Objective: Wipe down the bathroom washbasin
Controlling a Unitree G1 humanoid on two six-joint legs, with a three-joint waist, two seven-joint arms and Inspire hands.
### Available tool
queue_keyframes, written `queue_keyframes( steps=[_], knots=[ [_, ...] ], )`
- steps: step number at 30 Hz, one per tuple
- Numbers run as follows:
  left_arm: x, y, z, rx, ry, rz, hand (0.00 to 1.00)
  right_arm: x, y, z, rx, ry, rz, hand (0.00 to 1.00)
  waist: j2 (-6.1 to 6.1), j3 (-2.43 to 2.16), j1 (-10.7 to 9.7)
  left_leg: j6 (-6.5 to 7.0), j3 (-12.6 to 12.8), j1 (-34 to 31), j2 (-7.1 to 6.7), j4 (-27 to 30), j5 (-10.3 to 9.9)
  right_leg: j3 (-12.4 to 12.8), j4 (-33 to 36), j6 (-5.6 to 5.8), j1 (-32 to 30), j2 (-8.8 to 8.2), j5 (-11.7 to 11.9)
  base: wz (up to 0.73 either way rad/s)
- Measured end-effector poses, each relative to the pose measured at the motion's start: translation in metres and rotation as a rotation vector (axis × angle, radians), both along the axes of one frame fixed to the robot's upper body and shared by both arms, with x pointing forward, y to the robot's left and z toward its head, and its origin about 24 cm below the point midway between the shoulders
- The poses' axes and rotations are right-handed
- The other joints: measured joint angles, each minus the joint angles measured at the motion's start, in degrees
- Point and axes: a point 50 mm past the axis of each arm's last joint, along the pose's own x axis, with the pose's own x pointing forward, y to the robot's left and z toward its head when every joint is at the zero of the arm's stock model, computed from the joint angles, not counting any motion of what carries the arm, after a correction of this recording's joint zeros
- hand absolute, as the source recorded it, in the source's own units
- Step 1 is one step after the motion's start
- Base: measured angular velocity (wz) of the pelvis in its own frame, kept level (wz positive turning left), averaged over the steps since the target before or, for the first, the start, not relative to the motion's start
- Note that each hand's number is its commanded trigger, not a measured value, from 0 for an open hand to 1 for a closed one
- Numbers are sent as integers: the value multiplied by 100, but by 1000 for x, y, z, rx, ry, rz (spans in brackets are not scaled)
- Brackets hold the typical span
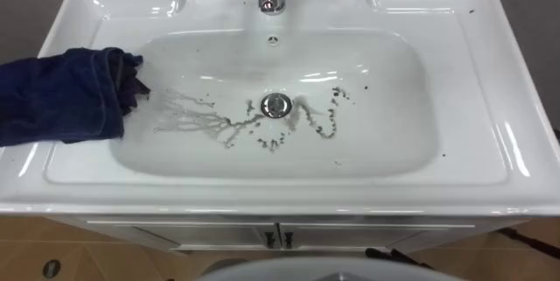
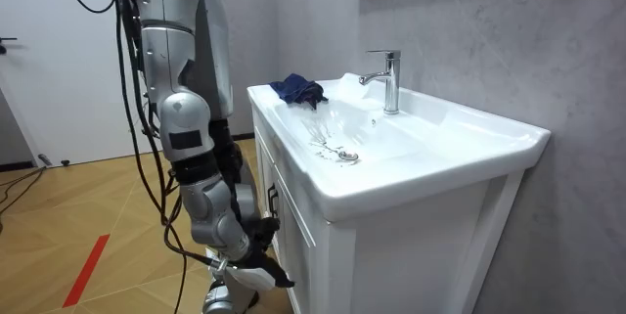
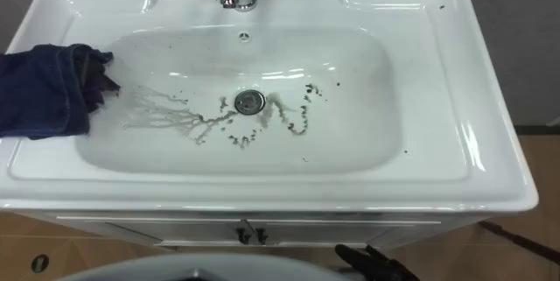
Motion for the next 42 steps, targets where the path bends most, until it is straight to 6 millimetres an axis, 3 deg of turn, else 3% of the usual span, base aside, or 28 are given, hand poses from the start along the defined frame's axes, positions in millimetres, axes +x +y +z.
queue_keyframes(
  steps=[10,17,24,30,35,39,42],
  knots=[
    [2,3,1,19,-9,17,0,0,1,0,4,11,3,0,-11,43,-9,-1,-29,-30,5,-22,-3,-27,4,-11,5,7,7,0],
    [0,3,1,25,-9,41,0,3,1,0,6,10,1,0,-19,45,-10,-1,-48,-55,4,-6,-3,-66,-1,-12,1,7,8,1],
    [-6,3,1,27,-18,137,0,5,1,0,5,8,4,0,-33,72,-10,0,-60,-129,3,90,-4,-108,-28,-12,-15,7,8,2],
    [-22,11,3,70,-34,396,0,4,1,0,3,14,1,0,-44,70,115,2,-120,-120,-26,96,-6,-163,-119,-3,83,2,2,6],
    [-1,42,17,215,-225,677,0,6,-5,0,-35,40,38,0,44,44,432,1,-260,-141,-69,87,-5,-279,-128,-3,86,-12,-38,11],
    [24,62,34,321,-390,747,0,10,-19,3,-90,54,74,0,97,56,493,19,-324,-120,-127,81,13,-374,-96,11,149,-48,-38,13],
    [41,83,53,435,-514,800,0,6,-25,5,-119,70,76,0,163,30,639,18,-334,-91,-124,69,13,-391,-107,12,169,-44,-37,1]
  ],
)
